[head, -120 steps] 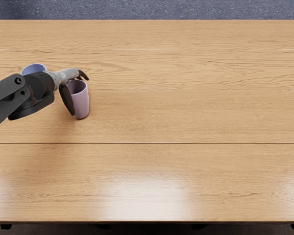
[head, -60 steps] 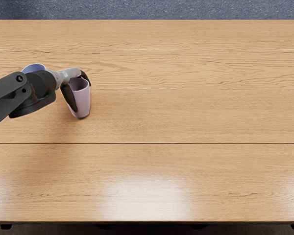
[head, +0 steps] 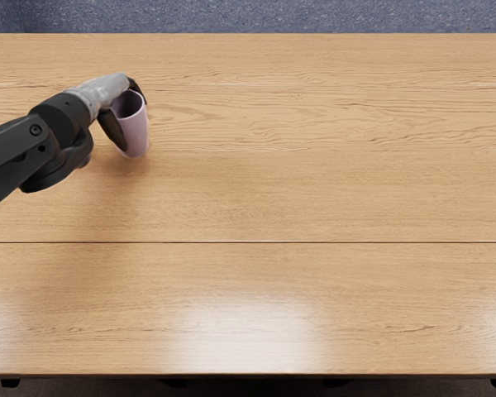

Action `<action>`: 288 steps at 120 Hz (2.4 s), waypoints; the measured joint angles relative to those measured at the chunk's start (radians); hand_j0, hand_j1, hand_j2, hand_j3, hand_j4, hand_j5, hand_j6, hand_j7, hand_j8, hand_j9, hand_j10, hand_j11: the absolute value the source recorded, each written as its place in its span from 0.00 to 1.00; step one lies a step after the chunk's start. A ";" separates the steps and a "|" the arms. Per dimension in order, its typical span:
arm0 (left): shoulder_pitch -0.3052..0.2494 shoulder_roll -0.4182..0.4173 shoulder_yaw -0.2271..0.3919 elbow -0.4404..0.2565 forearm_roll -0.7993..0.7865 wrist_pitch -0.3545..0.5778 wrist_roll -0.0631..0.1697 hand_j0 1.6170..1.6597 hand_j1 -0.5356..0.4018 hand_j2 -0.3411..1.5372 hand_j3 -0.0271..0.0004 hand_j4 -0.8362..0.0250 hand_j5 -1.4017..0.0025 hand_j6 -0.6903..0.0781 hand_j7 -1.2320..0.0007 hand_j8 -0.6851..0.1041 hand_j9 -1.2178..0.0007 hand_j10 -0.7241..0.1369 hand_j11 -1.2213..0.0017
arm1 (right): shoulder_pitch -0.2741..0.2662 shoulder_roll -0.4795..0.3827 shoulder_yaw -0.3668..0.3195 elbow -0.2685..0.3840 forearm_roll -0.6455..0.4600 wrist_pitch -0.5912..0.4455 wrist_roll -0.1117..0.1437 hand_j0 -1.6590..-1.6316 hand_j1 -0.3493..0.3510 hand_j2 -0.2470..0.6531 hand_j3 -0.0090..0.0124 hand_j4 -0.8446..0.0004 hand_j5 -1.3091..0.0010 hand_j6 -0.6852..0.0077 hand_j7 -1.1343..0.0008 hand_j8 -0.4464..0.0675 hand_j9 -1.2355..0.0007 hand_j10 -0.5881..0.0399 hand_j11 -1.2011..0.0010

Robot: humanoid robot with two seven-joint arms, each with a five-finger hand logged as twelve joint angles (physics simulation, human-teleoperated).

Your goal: Pick up cup and place in cup with left hand

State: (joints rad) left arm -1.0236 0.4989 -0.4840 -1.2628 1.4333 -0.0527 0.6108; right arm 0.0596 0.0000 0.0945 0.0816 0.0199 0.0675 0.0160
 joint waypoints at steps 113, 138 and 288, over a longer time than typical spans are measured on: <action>-0.167 0.107 -0.004 -0.004 -0.085 -0.256 0.001 0.78 0.52 0.23 0.99 0.48 0.51 0.51 0.44 0.36 0.43 0.32 0.43 | 0.002 0.000 0.001 0.000 0.000 0.000 0.000 0.04 0.00 0.27 0.42 1.00 1.00 0.99 1.00 0.87 1.00 0.94 1.00; -0.179 0.150 -0.005 -0.004 -0.093 -0.277 0.001 0.78 0.53 0.22 0.99 0.46 0.51 0.50 0.45 0.37 0.43 0.31 0.43 | 0.002 0.000 0.001 0.001 0.000 0.000 0.000 0.04 0.00 0.27 0.42 1.00 1.00 0.99 1.00 0.87 1.00 0.94 1.00; -0.135 0.196 -0.008 0.130 -0.142 -0.208 0.001 0.78 0.54 0.21 0.99 0.46 0.52 0.49 0.45 0.35 0.43 0.30 0.44 | 0.003 0.000 0.001 0.001 0.000 0.000 0.000 0.04 0.00 0.27 0.42 1.00 1.00 0.99 1.00 0.87 1.00 0.94 1.00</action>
State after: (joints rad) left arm -1.1582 0.6949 -0.4922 -1.1332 1.2913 -0.2611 0.6116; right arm 0.0628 0.0000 0.0951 0.0829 0.0199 0.0675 0.0160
